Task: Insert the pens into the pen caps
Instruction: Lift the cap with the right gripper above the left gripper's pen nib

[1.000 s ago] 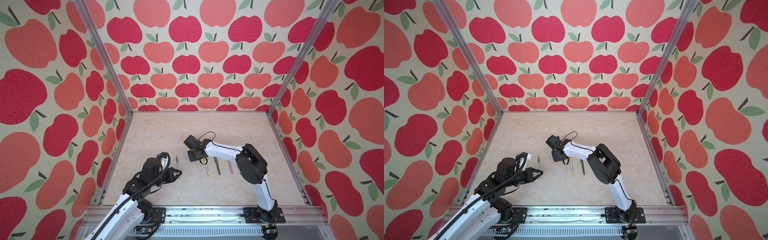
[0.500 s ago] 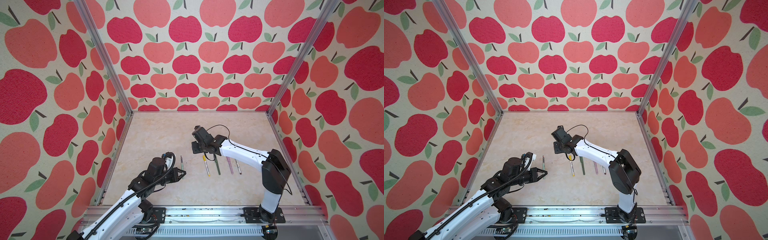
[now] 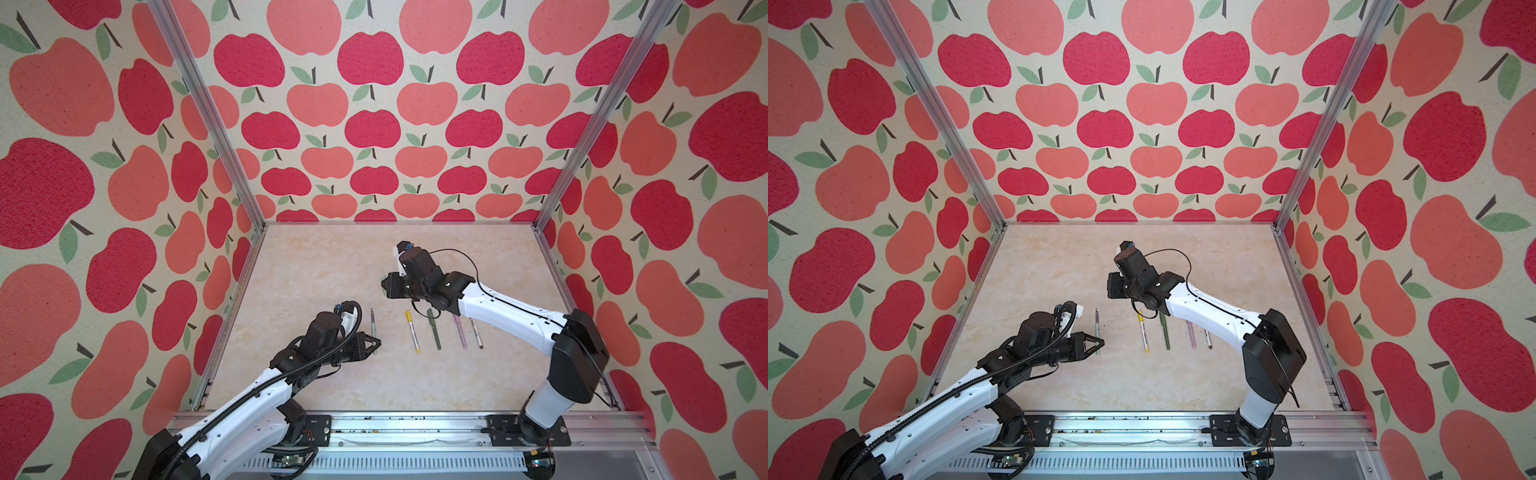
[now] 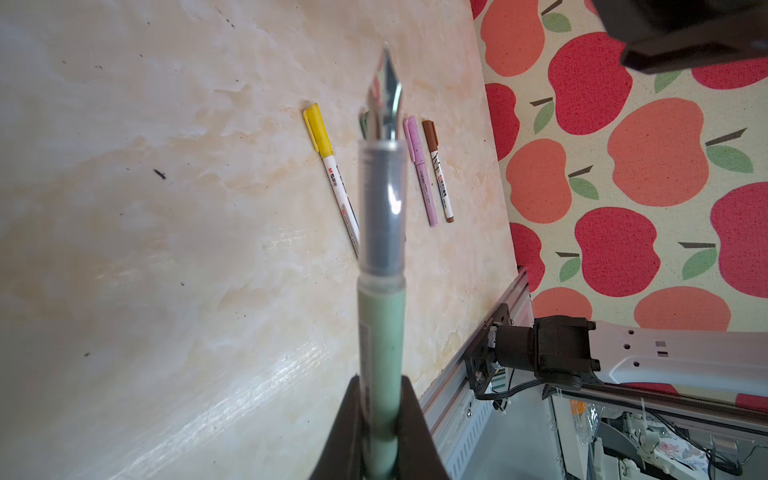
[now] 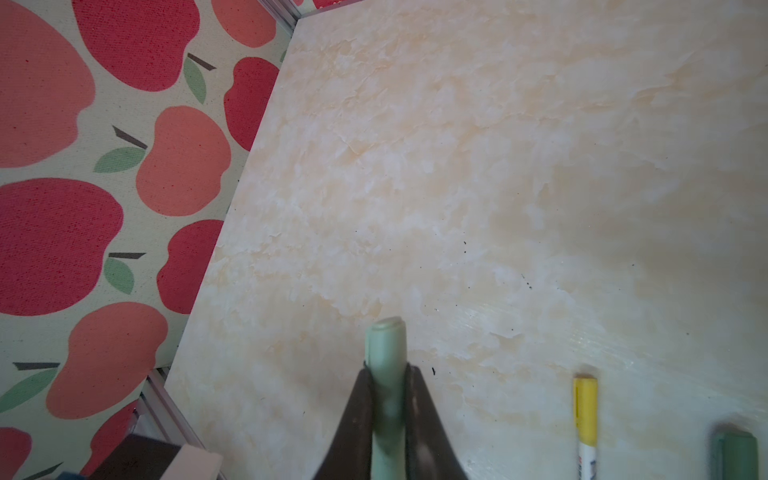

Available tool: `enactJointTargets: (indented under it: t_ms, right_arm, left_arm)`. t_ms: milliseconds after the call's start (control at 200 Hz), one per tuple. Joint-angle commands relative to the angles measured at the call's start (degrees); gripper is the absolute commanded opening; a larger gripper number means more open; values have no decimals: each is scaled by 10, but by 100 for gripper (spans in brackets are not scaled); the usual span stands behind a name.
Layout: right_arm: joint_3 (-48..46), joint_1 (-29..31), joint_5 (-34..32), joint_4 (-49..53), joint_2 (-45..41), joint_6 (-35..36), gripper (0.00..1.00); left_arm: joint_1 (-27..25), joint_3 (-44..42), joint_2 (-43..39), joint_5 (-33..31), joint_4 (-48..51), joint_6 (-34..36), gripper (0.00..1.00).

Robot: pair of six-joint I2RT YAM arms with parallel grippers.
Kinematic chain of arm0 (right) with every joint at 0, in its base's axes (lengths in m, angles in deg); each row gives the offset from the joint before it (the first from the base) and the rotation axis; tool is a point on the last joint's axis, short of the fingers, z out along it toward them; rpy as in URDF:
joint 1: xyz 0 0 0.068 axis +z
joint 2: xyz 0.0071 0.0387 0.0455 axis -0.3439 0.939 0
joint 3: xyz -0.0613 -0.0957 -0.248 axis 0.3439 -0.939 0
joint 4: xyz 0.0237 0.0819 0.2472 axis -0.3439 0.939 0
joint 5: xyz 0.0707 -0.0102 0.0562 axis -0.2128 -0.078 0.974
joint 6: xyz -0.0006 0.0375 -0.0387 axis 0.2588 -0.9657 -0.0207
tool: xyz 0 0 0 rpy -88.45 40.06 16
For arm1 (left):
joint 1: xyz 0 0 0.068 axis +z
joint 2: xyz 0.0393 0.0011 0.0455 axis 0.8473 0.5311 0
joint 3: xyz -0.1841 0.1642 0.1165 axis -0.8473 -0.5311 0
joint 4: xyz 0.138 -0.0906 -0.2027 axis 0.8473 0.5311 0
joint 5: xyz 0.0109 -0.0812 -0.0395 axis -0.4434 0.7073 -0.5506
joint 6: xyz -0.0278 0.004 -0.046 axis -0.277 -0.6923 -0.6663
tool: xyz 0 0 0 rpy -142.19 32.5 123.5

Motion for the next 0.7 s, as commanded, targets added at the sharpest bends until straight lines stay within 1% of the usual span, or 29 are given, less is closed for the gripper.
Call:
enactJointTargets:
  t_ms: [0,315,695]
  right_arm:
    - [-11,-1,25,-23,-26,-27,4]
    - [-33,0,57,-55,-23,-67,4]
    - [-34,4,76,-62,-10,-74,4]
  left_arm:
    - [-7,23,12,-10,-34,-3,0]
    - [-11,36,39,-8,-51,4,0]
    - [-14,39,47,-14,-54,6,0]
